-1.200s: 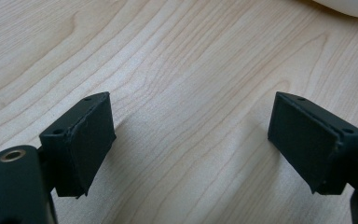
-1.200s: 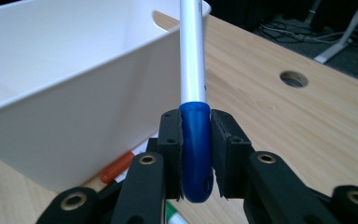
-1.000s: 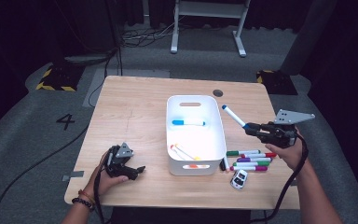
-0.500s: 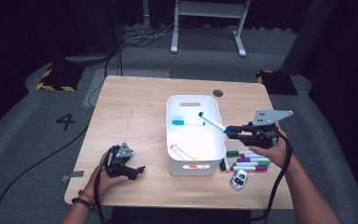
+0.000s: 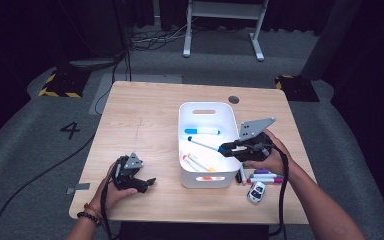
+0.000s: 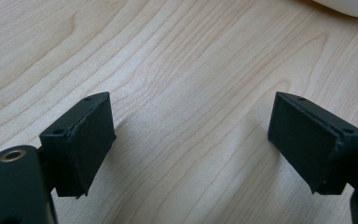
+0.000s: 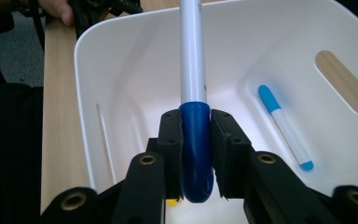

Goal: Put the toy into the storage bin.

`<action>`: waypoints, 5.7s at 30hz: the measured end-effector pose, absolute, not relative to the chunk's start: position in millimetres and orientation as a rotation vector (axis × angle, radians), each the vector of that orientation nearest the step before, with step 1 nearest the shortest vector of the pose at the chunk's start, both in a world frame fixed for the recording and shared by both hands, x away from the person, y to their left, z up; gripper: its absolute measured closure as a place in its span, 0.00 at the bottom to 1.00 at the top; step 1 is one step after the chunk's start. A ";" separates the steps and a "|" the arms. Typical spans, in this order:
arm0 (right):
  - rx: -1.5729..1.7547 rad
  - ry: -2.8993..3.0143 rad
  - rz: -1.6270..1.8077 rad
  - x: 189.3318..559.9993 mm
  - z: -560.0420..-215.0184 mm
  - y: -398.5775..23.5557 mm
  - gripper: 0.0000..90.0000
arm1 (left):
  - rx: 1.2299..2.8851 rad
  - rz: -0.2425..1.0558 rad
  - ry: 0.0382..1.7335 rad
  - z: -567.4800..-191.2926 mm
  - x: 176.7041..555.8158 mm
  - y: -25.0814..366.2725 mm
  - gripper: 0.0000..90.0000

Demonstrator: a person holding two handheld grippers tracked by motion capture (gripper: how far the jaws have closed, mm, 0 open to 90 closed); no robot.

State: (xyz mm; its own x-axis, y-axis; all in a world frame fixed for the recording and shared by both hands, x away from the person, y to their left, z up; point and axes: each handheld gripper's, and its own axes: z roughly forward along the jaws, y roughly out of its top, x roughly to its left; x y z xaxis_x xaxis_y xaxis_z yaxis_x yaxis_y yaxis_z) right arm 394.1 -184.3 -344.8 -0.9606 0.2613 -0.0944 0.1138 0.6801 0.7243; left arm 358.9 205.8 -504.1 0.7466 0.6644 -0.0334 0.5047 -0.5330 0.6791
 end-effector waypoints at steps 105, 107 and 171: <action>0.641 2.750 0.739 465.4 -475.0 -286.4 0.83 | 2.253 0.294 0.874 -504.1 358.8 205.8 0.16; 0.646 2.740 0.746 465.5 -474.9 -286.4 0.83 | 2.253 0.294 0.874 -504.1 358.8 205.8 0.16; 0.206 2.511 1.259 390.1 -301.1 -161.7 0.83 | 2.252 0.302 0.873 -504.1 358.9 205.9 0.16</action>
